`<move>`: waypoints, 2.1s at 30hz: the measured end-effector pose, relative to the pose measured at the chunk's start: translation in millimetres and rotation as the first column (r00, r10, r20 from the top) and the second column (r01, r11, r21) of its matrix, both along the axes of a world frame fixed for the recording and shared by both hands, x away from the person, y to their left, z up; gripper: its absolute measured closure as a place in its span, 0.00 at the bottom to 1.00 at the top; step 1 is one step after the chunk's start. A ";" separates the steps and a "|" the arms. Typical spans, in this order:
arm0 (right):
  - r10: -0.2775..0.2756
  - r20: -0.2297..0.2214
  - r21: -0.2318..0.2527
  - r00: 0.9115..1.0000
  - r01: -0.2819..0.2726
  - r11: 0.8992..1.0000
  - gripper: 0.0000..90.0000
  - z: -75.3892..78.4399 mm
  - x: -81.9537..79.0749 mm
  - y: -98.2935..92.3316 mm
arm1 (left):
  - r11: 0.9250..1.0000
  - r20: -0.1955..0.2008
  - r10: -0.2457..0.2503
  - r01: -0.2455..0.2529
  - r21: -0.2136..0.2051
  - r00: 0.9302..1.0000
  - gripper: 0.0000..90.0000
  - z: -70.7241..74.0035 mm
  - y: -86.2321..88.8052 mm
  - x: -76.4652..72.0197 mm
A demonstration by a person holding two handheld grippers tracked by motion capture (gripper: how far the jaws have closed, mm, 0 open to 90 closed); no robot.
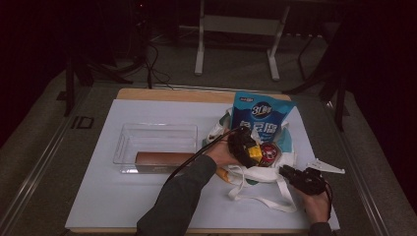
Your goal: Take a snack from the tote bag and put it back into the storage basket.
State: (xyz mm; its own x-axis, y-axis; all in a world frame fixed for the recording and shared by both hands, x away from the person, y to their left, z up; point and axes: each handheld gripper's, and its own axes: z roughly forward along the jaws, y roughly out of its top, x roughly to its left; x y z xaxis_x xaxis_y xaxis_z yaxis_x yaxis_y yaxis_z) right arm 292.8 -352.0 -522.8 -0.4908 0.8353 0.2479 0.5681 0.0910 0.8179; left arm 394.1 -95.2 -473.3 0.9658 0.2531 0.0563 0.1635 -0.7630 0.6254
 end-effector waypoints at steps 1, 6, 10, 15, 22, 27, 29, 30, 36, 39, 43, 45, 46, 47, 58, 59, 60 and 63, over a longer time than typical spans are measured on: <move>0.000 -0.001 0.000 1.000 0.000 1.000 0.79 0.0 0.1 -0.1 | 1.000 -0.002 0.002 -0.002 -0.004 1.000 0.26 -0.4 -0.1 0.2; 0.000 -0.001 0.001 1.000 0.000 1.000 0.79 -0.2 0.2 -0.1 | 1.000 -0.018 0.008 -0.008 -0.011 1.000 0.31 0.6 1.1 1.0; 0.000 0.000 0.000 1.000 0.000 1.000 0.79 0.0 0.0 -0.1 | 1.000 -0.024 0.009 -0.009 -0.015 1.000 0.32 0.5 1.5 1.3; 0.002 0.000 0.001 1.000 -0.002 1.000 0.79 -0.3 0.3 -0.4 | 1.000 -0.029 0.009 -0.009 -0.012 1.000 0.32 0.9 1.7 1.4; 0.004 0.000 0.004 1.000 -0.004 1.000 0.79 -0.5 0.4 -0.7 | 1.000 -0.031 0.013 -0.013 0.000 0.999 0.32 3.1 3.6 1.1; 0.005 0.000 0.002 1.000 -0.005 1.000 0.79 -0.7 0.6 -0.7 | 1.000 -0.009 0.012 -0.012 0.005 1.000 0.32 8.5 5.9 -1.0; 0.004 0.000 0.002 1.000 -0.004 1.000 0.79 -0.8 0.6 -0.7 | 1.000 -0.004 0.013 -0.013 0.004 1.000 0.32 11.0 6.7 -2.2; 0.005 0.000 0.001 1.000 -0.005 1.000 0.79 -0.8 0.7 -0.6 | 1.000 0.000 0.011 -0.011 0.007 1.000 0.32 12.5 7.6 -2.5; 0.006 0.000 0.001 1.000 -0.006 1.000 0.79 -0.9 0.7 -0.8 | 0.999 -0.001 0.021 -0.021 -0.030 1.000 0.32 25.8 17.5 -2.1; 0.004 -0.004 0.003 1.000 -0.004 1.000 0.79 -1.1 0.9 -0.7 | 0.999 0.011 0.017 -0.017 -0.039 1.000 0.32 34.1 22.0 -3.6; 0.004 -0.002 0.002 1.000 -0.004 1.000 0.79 -1.1 0.7 -0.5 | 0.998 0.021 0.020 -0.019 -0.053 1.000 0.32 42.5 29.2 -4.8; 0.004 -0.003 0.002 1.000 -0.004 1.000 0.79 -1.1 0.6 -0.4 | 0.998 0.024 0.024 -0.023 -0.055 0.999 0.32 46.0 32.9 -5.2; 0.003 -0.002 0.002 1.000 -0.003 1.000 0.79 -1.2 0.7 -0.5 | 0.998 0.025 0.027 -0.026 -0.059 0.999 0.32 47.4 34.4 -5.5; 0.003 -0.003 0.002 1.000 -0.003 1.000 0.79 -1.2 0.7 -0.5 | 0.998 0.029 0.030 -0.029 -0.057 0.999 0.32 49.0 36.2 -5.6; 0.003 -0.003 0.003 1.000 -0.003 1.000 0.79 -1.6 0.8 -0.6 | 0.996 0.051 0.046 -0.042 -0.085 0.998 0.32 64.8 54.1 -8.6; 0.002 -0.003 0.003 1.000 -0.002 1.000 0.79 -1.6 0.8 -0.5 | 0.996 0.052 0.046 -0.042 -0.084 0.998 0.32 66.0 55.6 -8.7; 0.002 -0.001 0.002 1.000 -0.002 1.000 0.79 -1.7 0.8 -0.4 | 0.995 0.049 0.049 -0.045 -0.086 0.998 0.32 67.0 57.0 -9.1; 0.003 -0.002 0.003 1.000 -0.003 1.000 0.79 -1.7 0.9 -0.5 | 0.996 0.055 0.051 -0.046 -0.082 0.997 0.32 70.1 61.1 -10.4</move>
